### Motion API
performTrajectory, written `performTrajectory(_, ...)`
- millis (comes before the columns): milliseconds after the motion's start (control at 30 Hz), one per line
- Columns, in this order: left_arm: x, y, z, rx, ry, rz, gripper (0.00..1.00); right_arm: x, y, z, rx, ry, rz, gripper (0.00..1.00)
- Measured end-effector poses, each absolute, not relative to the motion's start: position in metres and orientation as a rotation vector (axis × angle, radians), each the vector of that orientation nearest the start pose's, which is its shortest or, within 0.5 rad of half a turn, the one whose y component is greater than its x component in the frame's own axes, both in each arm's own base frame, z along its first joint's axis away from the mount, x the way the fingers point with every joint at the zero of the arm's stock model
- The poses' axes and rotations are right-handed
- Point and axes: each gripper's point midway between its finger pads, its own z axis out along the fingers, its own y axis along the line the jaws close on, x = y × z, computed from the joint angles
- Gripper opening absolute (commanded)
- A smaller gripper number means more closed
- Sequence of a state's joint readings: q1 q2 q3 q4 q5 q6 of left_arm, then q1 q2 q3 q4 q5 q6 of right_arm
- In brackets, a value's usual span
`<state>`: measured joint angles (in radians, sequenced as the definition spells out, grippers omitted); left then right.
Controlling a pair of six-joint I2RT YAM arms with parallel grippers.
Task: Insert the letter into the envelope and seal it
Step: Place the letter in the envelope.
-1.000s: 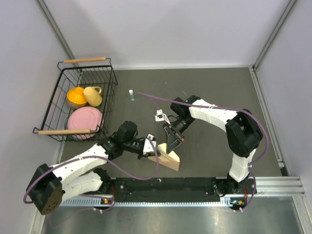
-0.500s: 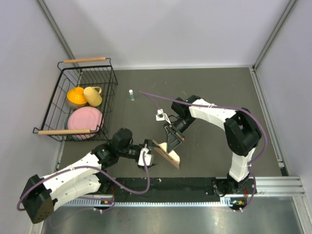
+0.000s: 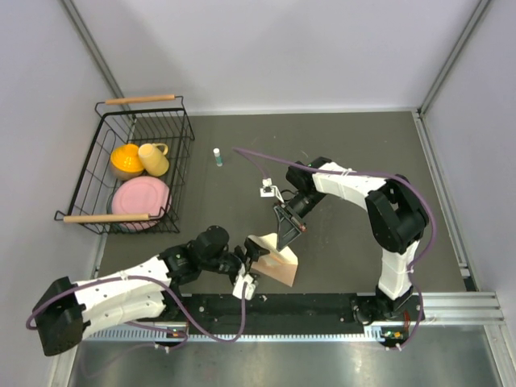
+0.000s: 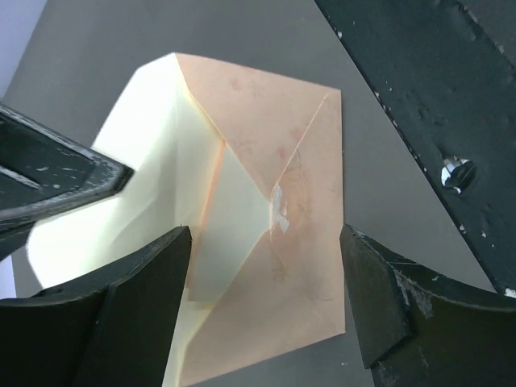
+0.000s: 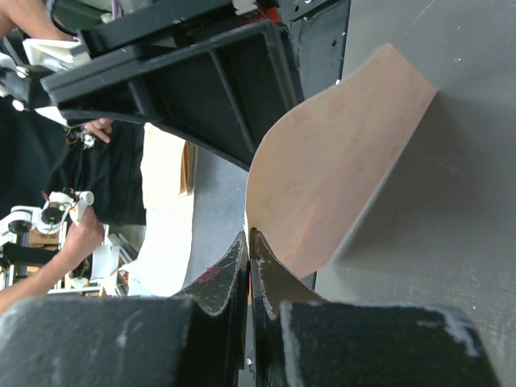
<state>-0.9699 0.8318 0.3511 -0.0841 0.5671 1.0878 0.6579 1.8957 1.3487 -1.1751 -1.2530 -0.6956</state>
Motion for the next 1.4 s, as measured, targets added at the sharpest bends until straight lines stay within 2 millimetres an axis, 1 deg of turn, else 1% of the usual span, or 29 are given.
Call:
performTrajectory(233,0.113,-0.266,0.080,2.006,0.810,-0.502,0.78,0.133,0.303,0.140,-1.530,2.134,1.901,0.00)
performTrajectory(367,0.112,-0.264,0.072,2.038,0.827,-0.506,0.78,0.133,0.303,0.140,-1.530,2.135,1.901,0.00)
performTrajectory(600,0.110,-0.263,0.069,2.078,0.847,-0.528,0.79,0.133,0.302,0.139,-1.533,2.138,1.895,0.00)
performTrajectory(733,0.110,-0.264,0.075,2.065,0.895,-0.548,0.82,0.136,0.300,0.137,-1.531,2.157,1.871,0.00)
performTrajectory(767,0.111,-0.264,0.080,2.046,0.920,-0.551,0.84,0.138,0.298,0.136,-1.526,2.166,1.863,0.00)
performTrajectory(833,0.116,-0.267,0.096,1.988,0.956,-0.559,0.85,0.145,0.294,0.133,-1.504,2.199,1.831,0.00)
performTrajectory(867,0.120,-0.269,0.108,1.942,0.977,-0.562,0.86,0.150,0.291,0.131,-1.488,2.219,1.807,0.00)
performTrajectory(900,0.126,-0.270,0.124,1.882,1.000,-0.564,0.86,0.155,0.287,0.128,-1.473,2.250,1.775,0.00)
performTrajectory(967,0.137,-0.271,0.153,1.776,1.042,-0.572,0.88,0.169,0.278,0.122,-1.425,2.302,1.715,0.00)
performTrajectory(1067,0.157,-0.268,0.190,1.613,1.150,-0.602,0.99,0.196,0.263,0.114,-1.355,2.379,1.584,0.00)
performTrajectory(1133,0.175,-0.264,0.208,1.499,1.257,-0.620,0.99,0.217,0.252,0.111,-1.307,2.413,1.489,0.00)
performTrajectory(1200,0.193,-0.262,0.220,1.395,1.383,-0.639,0.99,0.236,0.238,0.108,-1.260,2.441,1.401,0.00)
performTrajectory(1233,0.206,-0.261,0.225,1.330,1.473,-0.644,0.99,0.248,0.228,0.105,-1.235,2.460,1.343,0.00)
performTrajectory(1333,0.238,-0.259,0.233,1.161,1.689,-0.657,0.99,0.283,0.196,0.093,-1.143,2.525,1.192,0.00)
performTrajectory(1400,0.253,-0.255,0.236,1.070,1.787,-0.670,0.99,0.306,0.173,0.083,-1.087,2.569,1.099,0.00)
